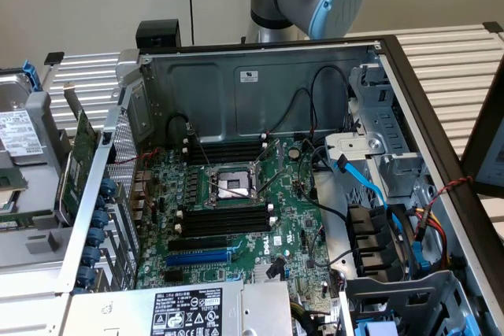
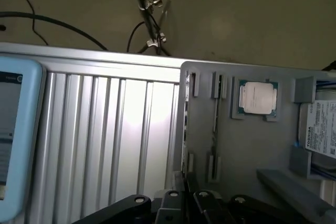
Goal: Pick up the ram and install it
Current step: 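Pick up the ram and move it above insertion slot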
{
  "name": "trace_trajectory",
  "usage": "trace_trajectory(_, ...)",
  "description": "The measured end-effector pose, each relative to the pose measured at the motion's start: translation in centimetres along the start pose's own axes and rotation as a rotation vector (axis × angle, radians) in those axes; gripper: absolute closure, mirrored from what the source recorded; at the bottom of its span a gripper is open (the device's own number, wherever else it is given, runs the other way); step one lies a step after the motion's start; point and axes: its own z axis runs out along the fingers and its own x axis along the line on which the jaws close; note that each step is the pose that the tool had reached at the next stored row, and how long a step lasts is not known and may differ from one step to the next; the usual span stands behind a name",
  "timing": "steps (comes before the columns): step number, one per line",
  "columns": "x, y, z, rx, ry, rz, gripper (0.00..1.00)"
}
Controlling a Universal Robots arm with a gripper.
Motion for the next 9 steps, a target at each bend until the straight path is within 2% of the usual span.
trace_trajectory(5,0.5,-1.17,-2.32,-0.0005,-0.0048,-0.003,0.87)
trace_trajectory(9,0.6,-2.16,-3.82,-0.0058,-0.0056,-0.008,0.87)
